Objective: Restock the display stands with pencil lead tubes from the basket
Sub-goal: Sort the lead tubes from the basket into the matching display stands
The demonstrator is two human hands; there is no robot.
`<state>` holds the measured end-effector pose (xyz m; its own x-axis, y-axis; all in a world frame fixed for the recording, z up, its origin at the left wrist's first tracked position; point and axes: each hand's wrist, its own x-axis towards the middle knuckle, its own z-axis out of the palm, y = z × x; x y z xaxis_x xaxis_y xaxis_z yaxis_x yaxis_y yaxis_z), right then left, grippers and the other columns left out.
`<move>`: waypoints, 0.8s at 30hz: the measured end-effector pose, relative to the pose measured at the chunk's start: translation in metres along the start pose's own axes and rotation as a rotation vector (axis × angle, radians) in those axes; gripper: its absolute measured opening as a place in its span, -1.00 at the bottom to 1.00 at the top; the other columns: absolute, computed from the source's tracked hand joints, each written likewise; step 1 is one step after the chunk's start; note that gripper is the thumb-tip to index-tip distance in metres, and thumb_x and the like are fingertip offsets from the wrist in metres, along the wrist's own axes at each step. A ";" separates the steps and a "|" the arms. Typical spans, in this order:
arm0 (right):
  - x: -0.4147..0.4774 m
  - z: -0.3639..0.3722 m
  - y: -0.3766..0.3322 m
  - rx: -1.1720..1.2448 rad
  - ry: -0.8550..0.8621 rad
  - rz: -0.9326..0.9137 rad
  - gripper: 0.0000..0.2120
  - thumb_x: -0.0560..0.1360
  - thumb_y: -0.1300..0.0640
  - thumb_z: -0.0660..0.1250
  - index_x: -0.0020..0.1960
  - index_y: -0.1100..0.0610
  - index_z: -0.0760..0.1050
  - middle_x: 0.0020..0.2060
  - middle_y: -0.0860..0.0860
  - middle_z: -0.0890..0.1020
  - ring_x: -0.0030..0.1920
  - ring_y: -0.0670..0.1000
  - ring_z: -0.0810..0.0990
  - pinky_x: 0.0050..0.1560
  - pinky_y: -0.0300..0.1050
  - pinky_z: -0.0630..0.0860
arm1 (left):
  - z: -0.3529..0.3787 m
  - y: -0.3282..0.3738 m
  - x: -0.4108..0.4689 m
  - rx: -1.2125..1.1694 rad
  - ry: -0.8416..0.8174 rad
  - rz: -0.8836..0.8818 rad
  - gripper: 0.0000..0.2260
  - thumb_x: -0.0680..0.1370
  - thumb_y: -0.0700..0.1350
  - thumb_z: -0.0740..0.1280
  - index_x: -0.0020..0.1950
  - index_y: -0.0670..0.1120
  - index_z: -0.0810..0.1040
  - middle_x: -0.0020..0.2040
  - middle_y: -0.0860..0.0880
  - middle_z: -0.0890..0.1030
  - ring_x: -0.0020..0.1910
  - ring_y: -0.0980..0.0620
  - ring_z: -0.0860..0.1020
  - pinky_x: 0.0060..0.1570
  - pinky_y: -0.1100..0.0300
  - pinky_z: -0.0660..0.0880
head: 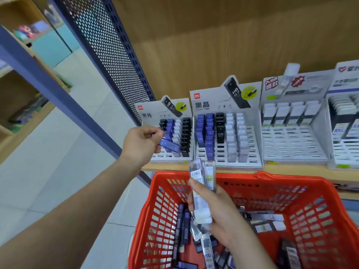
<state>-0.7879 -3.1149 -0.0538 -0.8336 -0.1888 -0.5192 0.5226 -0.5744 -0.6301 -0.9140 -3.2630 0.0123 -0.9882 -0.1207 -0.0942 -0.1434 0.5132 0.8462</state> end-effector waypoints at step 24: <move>0.022 0.027 0.031 0.105 0.000 0.191 -0.72 0.47 0.22 0.40 0.14 0.31 0.55 -0.38 0.13 0.61 -0.52 0.01 0.58 -0.57 -0.24 0.45 | -0.006 -0.050 0.046 0.549 -0.176 0.249 -0.82 0.54 -0.25 0.34 0.10 -0.11 0.66 -0.05 -0.03 0.65 -0.11 0.09 0.53 -0.02 0.33 0.39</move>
<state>-0.7951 -3.1582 -0.0693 -0.7209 -0.3026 -0.6234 0.6499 -0.6076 -0.4566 -0.9521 -3.2992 -0.0309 -0.9828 0.1766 -0.0535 0.1319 0.8749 0.4660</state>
